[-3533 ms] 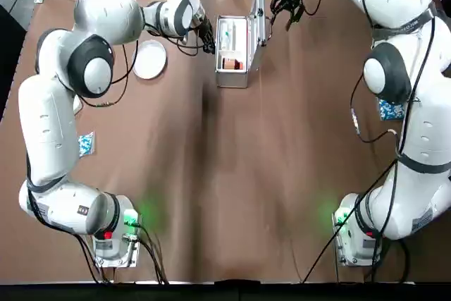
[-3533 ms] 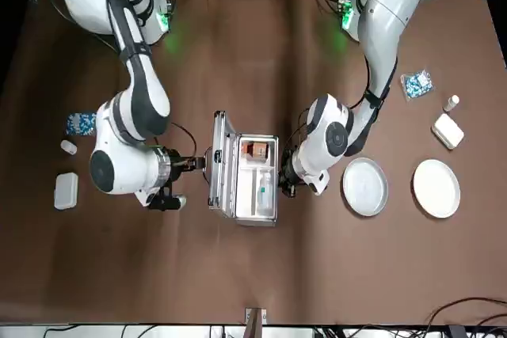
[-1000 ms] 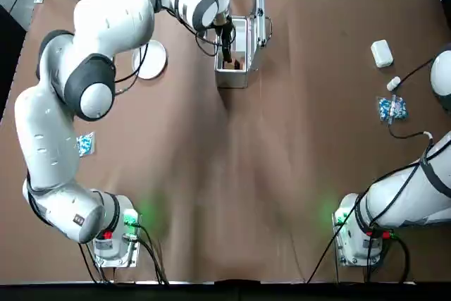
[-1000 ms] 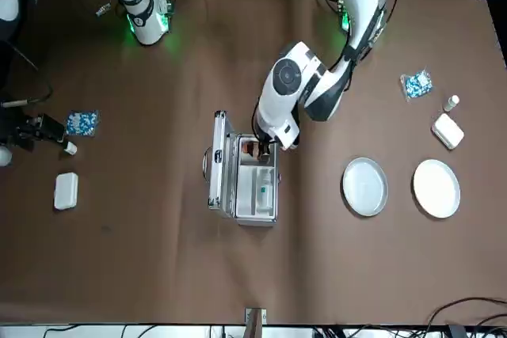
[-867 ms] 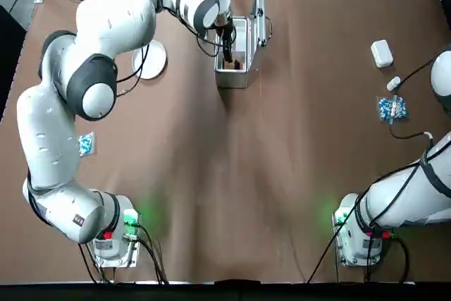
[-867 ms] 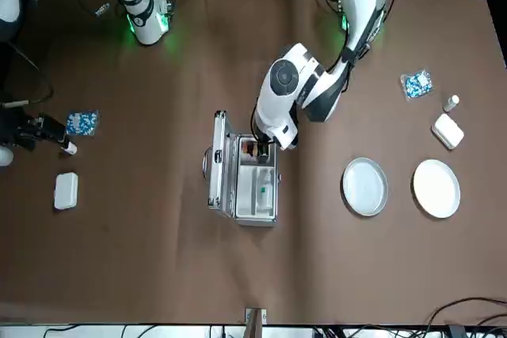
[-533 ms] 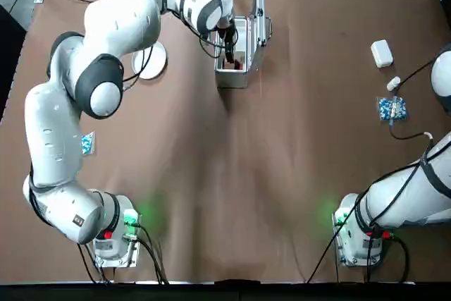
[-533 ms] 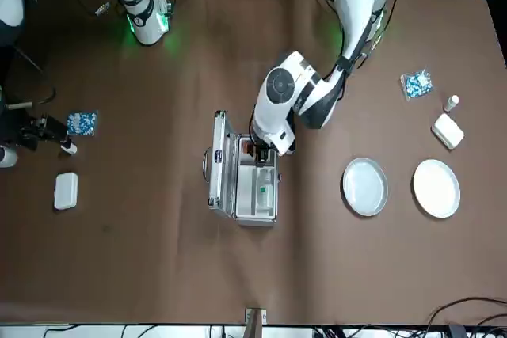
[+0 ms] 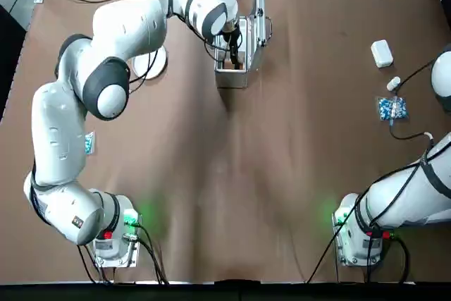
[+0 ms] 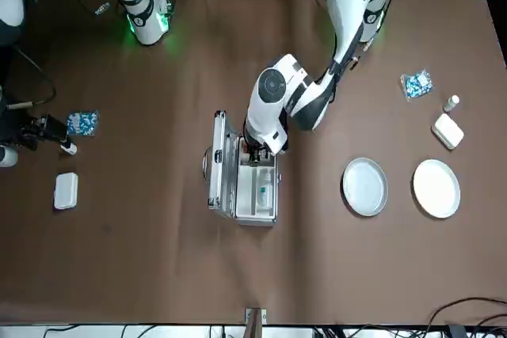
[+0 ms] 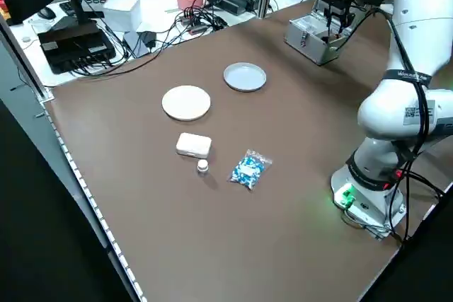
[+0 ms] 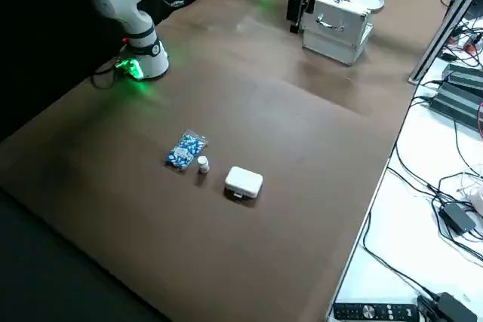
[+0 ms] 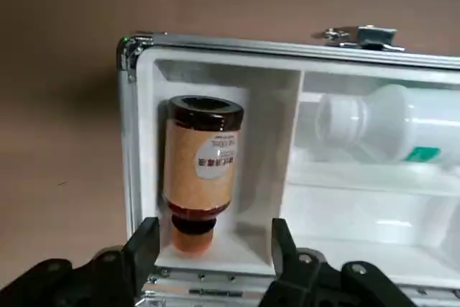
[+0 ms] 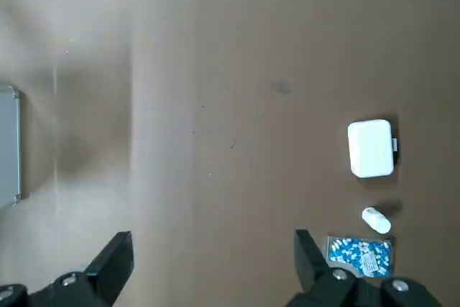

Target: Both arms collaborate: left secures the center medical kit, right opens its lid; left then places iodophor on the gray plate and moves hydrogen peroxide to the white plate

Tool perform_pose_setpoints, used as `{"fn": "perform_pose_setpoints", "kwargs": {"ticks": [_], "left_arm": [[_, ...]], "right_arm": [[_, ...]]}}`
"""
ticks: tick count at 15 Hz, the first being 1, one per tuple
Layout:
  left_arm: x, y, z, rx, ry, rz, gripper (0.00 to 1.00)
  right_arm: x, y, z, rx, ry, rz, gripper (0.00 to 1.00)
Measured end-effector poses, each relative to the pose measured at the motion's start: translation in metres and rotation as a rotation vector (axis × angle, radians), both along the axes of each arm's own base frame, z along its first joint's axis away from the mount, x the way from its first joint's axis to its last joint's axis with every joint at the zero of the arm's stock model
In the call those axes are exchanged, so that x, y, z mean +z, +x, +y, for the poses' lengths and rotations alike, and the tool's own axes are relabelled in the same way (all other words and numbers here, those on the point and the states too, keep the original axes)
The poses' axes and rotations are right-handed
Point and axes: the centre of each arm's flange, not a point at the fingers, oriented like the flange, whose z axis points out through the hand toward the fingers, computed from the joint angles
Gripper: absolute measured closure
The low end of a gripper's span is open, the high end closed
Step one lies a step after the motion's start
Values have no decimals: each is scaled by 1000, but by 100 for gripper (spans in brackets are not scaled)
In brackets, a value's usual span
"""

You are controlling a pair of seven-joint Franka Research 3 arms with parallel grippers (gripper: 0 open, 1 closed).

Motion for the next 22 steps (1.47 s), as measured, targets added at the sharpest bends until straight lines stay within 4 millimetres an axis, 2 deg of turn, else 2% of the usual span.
{"fn": "perform_pose_setpoints", "kwargs": {"ticks": [4,10,22], "left_arm": [[-10,-3,-4,31,7,8,30],[-13,-15,-15,7,17,0,33],[-17,-17,-18,1,19,-1,40]], "right_arm": [[0,0,0,1,0,0,1],[0,0,1,3,0,2,1],[-2,0,7,15,0,6,1]]}}
